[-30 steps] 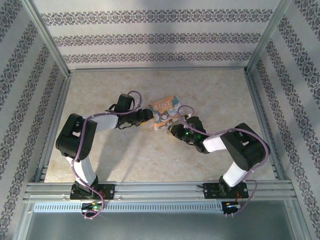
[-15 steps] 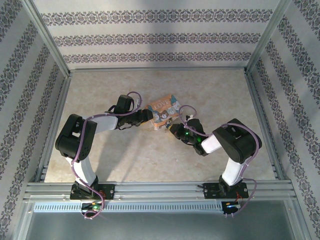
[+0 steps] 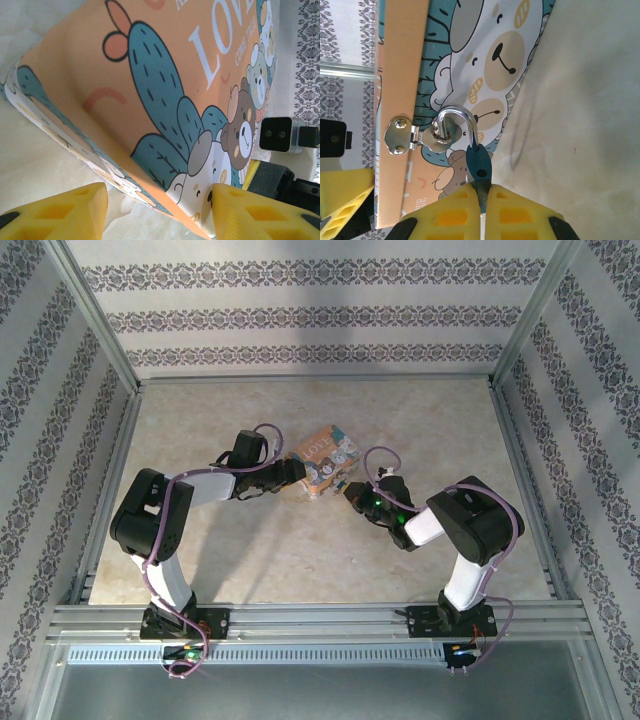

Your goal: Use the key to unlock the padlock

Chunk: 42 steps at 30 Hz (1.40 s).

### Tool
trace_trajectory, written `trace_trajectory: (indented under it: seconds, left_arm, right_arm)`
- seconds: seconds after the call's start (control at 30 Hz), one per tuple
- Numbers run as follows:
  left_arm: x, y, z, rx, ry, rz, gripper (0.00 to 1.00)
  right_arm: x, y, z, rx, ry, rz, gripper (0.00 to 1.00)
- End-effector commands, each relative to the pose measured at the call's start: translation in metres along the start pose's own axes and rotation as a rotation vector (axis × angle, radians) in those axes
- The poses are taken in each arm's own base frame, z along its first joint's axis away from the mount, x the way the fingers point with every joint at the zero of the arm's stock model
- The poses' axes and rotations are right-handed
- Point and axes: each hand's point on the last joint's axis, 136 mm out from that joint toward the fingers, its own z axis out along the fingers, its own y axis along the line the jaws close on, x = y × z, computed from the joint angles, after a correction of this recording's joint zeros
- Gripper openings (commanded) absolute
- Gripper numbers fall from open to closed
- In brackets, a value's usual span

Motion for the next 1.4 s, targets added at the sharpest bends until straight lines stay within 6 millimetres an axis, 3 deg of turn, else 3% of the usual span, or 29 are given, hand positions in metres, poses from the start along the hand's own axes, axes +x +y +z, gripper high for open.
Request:
trace_trajectory:
  seconds: [0.0, 0.3, 0.5, 0.8, 1.0, 1.2, 1.37]
  left_arm:
    - [0.027, 0.03, 0.002, -0.108, 0.062, -0.057, 0.56]
    - [0.023, 0.031, -0.001, -0.108, 0.045, -0.064, 0.56]
    - [0.015, 0.036, -0.007, -0.113, 0.031, -0.072, 0.56]
    - [-0.005, 0.038, -0.015, -0.124, 0.013, -0.065, 0.56]
    - [-0.024, 0.023, -0.023, -0.067, -0.025, -0.035, 0.59]
    - [-0.041, 0.0, -0.058, -0.054, -0.129, 0.053, 0.66]
    - [-0.052, -0.015, -0.104, -0.085, -0.248, 0.133, 0.73]
  right_arm:
    - [-0.019, 0.007, 0.001, -0.025, -0.078, 0.011, 0.06]
    - [-0.025, -0.004, -0.01, 0.029, -0.111, -0.017, 0.06]
    - [-0.025, -0.001, -0.024, 0.063, -0.107, -0.092, 0.06]
    - [-0.011, 0.029, -0.069, 0.153, 0.017, -0.352, 0.06]
    - [0.016, 0.056, -0.091, 0.097, 0.187, -0.432, 0.06]
    - [0.048, 0.055, -0.104, 0.117, 0.342, -0.416, 0.06]
    - [0.078, 0.048, -0.107, 0.142, 0.44, -0.412, 0.06]
